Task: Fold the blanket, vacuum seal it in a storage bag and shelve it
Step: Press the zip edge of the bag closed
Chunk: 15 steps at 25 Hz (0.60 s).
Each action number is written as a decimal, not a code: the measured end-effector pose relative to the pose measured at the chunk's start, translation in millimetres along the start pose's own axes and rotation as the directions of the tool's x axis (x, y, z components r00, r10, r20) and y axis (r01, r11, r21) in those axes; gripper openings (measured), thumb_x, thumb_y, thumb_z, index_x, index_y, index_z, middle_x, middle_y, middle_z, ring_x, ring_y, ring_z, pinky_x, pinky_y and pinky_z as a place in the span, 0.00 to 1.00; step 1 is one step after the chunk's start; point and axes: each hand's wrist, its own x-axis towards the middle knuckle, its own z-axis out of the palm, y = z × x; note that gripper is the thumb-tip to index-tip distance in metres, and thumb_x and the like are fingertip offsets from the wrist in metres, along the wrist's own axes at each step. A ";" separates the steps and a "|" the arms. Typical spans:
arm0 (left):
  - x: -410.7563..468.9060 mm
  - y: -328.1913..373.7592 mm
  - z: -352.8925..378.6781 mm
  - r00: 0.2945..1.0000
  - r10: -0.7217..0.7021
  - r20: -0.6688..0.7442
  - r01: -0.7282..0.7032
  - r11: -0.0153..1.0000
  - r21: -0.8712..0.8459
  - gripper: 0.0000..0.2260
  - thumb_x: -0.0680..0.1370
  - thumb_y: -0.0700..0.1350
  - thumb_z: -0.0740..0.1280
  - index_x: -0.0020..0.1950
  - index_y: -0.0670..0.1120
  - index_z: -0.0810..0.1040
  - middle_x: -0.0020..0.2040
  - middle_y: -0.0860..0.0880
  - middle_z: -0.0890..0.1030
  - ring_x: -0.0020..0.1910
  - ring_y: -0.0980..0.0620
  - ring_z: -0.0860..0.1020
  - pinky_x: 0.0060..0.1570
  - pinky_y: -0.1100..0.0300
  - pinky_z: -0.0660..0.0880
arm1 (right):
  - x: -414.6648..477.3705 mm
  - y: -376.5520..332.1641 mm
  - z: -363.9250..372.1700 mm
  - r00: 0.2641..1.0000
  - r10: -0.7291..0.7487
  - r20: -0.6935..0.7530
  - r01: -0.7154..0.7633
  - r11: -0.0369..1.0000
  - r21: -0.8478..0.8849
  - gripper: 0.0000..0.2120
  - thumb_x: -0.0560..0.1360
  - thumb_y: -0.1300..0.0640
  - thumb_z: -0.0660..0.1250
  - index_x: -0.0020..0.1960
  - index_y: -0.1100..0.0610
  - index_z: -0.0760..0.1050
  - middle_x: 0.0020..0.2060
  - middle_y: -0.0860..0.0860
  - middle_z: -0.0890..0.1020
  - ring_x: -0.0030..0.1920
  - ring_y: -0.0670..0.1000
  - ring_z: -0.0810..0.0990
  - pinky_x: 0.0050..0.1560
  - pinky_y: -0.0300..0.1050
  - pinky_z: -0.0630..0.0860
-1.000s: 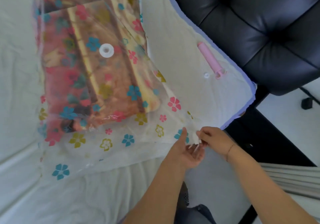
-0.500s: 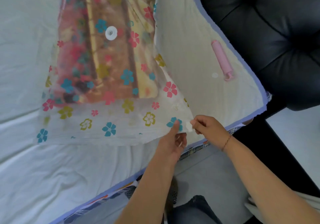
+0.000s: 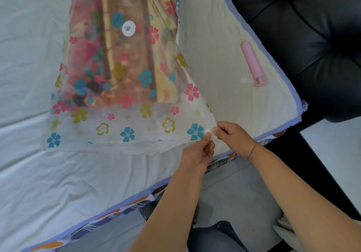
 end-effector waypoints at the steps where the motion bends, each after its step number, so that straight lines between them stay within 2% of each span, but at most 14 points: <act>1: 0.7 0.2 1.4 1.000 0.004 -0.007 -0.004 1.000 -0.005 0.03 0.75 0.38 0.71 0.44 0.39 0.78 0.26 0.48 0.78 0.23 0.57 0.76 0.25 0.68 0.74 | 0.8 2.5 -2.3 1.000 -0.002 -0.003 0.002 1.000 0.007 0.16 0.81 0.58 0.60 0.34 0.57 0.66 0.30 0.52 0.68 0.35 0.51 0.66 0.39 0.45 0.66; 3: 1.9 0.9 4.8 1.000 -0.006 0.007 0.006 1.000 -0.026 0.03 0.75 0.38 0.70 0.44 0.39 0.78 0.27 0.48 0.79 0.25 0.56 0.76 0.27 0.68 0.76 | 1.7 6.2 -7.4 1.000 -0.002 -0.016 0.002 0.999 0.050 0.17 0.81 0.57 0.60 0.35 0.60 0.66 0.31 0.53 0.67 0.36 0.51 0.66 0.40 0.49 0.69; 5: 2.7 2.6 6.9 0.995 -0.052 0.080 0.057 0.996 -0.067 0.03 0.75 0.39 0.70 0.45 0.39 0.78 0.30 0.46 0.79 0.29 0.55 0.77 0.30 0.66 0.78 | 4.1 8.6 -10.0 0.999 0.027 -0.031 -0.024 0.994 0.104 0.17 0.81 0.56 0.60 0.38 0.66 0.68 0.33 0.55 0.69 0.38 0.52 0.68 0.45 0.58 0.74; 6: 3.0 4.4 6.9 0.991 -0.072 0.109 0.081 0.994 -0.079 0.04 0.75 0.39 0.70 0.45 0.39 0.78 0.31 0.45 0.78 0.30 0.54 0.76 0.30 0.65 0.78 | 4.7 8.5 -9.3 0.999 0.044 -0.027 -0.041 0.993 0.110 0.17 0.81 0.56 0.59 0.39 0.67 0.68 0.34 0.56 0.69 0.38 0.52 0.68 0.46 0.59 0.75; 9: 9.4 8.9 6.7 0.993 -0.055 0.100 0.057 0.998 -0.014 0.03 0.75 0.38 0.70 0.43 0.39 0.78 0.31 0.46 0.79 0.29 0.55 0.76 0.29 0.67 0.77 | 5.2 -4.0 -0.4 0.996 0.093 -0.014 -0.092 0.995 0.026 0.18 0.82 0.51 0.58 0.36 0.60 0.67 0.30 0.52 0.70 0.33 0.49 0.67 0.37 0.47 0.67; 11: 13.9 8.3 6.0 0.999 -0.019 0.041 0.020 0.999 -0.027 0.03 0.75 0.37 0.70 0.43 0.39 0.78 0.32 0.45 0.80 0.31 0.55 0.75 0.30 0.67 0.77 | 8.9 -9.9 9.6 0.989 0.140 -0.055 -0.140 0.990 -0.003 0.20 0.81 0.46 0.57 0.37 0.59 0.67 0.30 0.52 0.70 0.32 0.49 0.67 0.36 0.45 0.65; 13: 16.0 6.4 6.6 1.000 0.011 0.022 -0.009 0.996 -0.089 0.02 0.75 0.37 0.69 0.44 0.39 0.78 0.36 0.45 0.80 0.34 0.55 0.75 0.32 0.68 0.76 | 12.0 -7.1 18.3 0.987 0.139 -0.079 -0.134 0.989 0.063 0.19 0.81 0.48 0.58 0.36 0.58 0.70 0.30 0.51 0.70 0.32 0.49 0.68 0.38 0.45 0.68; 15: 14.8 3.7 9.4 0.999 0.026 0.019 -0.023 0.988 -0.154 0.02 0.75 0.36 0.69 0.43 0.39 0.78 0.37 0.46 0.79 0.34 0.55 0.74 0.32 0.69 0.75 | 12.2 0.2 23.1 0.987 0.142 -0.069 -0.122 0.962 0.244 0.17 0.81 0.53 0.59 0.39 0.63 0.72 0.32 0.53 0.72 0.36 0.49 0.71 0.42 0.47 0.71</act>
